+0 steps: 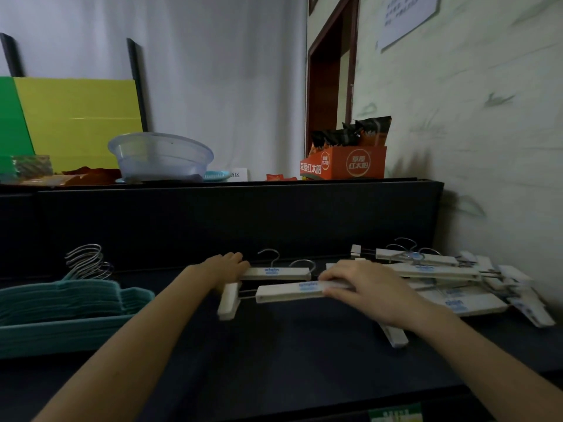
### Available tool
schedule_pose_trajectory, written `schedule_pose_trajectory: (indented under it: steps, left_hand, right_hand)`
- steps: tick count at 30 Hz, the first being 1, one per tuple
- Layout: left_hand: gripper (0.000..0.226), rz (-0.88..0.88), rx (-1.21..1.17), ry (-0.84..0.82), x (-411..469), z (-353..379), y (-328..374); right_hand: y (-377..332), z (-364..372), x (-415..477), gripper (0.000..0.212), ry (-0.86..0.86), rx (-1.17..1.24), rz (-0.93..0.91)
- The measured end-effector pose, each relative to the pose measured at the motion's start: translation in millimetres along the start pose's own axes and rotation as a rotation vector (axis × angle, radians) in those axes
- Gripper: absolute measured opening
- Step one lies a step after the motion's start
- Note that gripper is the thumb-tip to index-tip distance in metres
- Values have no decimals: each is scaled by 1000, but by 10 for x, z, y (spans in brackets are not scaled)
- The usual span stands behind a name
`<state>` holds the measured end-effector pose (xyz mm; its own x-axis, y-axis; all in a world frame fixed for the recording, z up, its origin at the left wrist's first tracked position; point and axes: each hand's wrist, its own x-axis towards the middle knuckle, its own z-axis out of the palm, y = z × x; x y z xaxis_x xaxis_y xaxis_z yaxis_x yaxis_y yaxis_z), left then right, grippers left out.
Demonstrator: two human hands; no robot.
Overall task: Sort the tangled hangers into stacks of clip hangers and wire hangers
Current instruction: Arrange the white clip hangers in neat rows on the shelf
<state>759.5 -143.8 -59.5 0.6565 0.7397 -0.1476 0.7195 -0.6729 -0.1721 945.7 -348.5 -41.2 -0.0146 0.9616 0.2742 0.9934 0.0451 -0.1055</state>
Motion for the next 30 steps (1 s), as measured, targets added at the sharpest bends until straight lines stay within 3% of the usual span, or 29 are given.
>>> schedule_pose_trajectory:
  steps: [3,6,17,24,30]
  left_hand:
    - [56,-5,-108,-47,-22,-33,-26]
    - [45,-39,-264,-105,-45,-74,-73]
    - [58,-18,-335,-190,-158,-50,-213]
    - [56,-40,-280,-110,-185,-84,-225]
    - [36,46,-167,221,-219,-337,104]
  right_hand:
    - [-136,132,109,33,-8,-11,-41]
    - [-242,255,236,32,-10,0,-60]
    - [-256,626,567,38,-87,89,-46]
    - [-205,621,638,43,-112,16,-89]
    - [103,100,414,33,37,6,-53]
